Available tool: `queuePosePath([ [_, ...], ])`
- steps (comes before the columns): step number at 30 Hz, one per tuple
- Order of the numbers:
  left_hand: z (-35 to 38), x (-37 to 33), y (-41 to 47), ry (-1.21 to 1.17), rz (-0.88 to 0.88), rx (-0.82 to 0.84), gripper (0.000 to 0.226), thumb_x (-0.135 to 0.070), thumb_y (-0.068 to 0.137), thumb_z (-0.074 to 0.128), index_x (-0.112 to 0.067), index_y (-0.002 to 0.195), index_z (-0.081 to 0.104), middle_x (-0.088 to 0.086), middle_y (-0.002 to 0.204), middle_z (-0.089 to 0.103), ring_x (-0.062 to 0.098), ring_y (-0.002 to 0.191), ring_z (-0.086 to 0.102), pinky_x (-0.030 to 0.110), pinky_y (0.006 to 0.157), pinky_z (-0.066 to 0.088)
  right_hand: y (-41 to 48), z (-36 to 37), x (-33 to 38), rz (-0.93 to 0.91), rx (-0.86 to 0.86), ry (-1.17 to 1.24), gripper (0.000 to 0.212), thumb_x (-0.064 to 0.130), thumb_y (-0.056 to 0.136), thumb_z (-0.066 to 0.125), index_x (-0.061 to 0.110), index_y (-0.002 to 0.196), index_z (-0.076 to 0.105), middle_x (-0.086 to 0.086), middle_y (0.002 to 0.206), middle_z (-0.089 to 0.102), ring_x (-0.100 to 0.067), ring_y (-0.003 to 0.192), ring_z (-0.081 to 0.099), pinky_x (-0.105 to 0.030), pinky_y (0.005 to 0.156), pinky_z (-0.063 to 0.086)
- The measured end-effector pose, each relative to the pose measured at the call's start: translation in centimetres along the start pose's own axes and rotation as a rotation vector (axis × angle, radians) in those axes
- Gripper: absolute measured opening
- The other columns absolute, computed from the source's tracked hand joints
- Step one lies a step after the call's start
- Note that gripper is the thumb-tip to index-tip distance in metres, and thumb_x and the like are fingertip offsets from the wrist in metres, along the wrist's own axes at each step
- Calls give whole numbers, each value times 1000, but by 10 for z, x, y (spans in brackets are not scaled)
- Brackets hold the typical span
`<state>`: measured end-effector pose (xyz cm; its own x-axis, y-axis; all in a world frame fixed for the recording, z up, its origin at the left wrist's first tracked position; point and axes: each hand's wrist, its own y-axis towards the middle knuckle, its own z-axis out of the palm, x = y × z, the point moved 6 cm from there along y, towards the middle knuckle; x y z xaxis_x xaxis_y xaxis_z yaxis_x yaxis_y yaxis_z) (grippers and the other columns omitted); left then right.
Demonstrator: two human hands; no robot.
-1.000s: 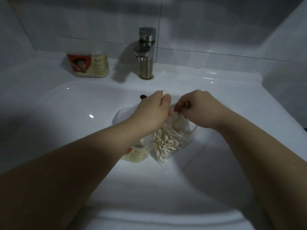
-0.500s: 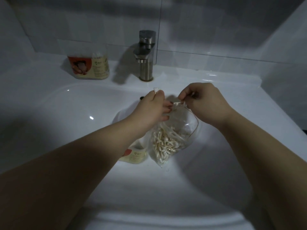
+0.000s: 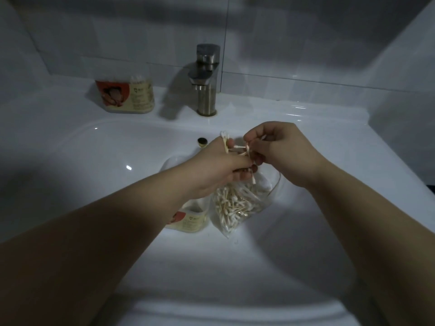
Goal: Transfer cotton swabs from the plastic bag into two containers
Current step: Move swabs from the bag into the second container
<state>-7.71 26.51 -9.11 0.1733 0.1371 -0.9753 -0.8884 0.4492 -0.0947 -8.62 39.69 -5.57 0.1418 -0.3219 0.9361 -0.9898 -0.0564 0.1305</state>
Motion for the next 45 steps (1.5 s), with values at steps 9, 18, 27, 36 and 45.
queuePosePath([
  [9,-13,5,4,-32,-56,-149,42,12,90,68,-16,108,43,29,127,60,30,110,71,30,80,63,7,-20,-7,25,-219,37,23,-11,88,60,8,81,70,-5,63,64,-17,53,60,-27,55,51],
  [18,-32,-9,6,-44,139,-343,39,12,91,65,-18,93,39,22,102,72,28,95,69,35,84,61,5,-26,-7,42,-101,-321,43,-7,75,51,25,64,77,4,58,69,-6,54,61,-24,57,47],
  [27,-23,-7,4,6,143,-265,39,13,90,65,-17,92,39,18,101,72,25,89,72,29,79,61,-9,8,-9,54,278,-632,29,12,85,67,29,107,76,2,62,73,-5,58,67,-33,74,58],
  [36,-19,-10,4,-131,145,-239,39,18,94,56,-13,101,33,15,90,71,25,75,65,27,69,59,-10,17,-12,44,312,-563,26,24,87,72,14,63,71,-1,59,71,-27,60,64,-47,72,55],
  [45,-43,-16,8,-258,137,-539,26,0,101,34,-20,97,50,-5,58,40,8,43,31,23,46,30,-6,9,-11,39,233,-665,30,29,90,69,17,63,73,4,57,70,-11,53,64,-32,61,52],
])
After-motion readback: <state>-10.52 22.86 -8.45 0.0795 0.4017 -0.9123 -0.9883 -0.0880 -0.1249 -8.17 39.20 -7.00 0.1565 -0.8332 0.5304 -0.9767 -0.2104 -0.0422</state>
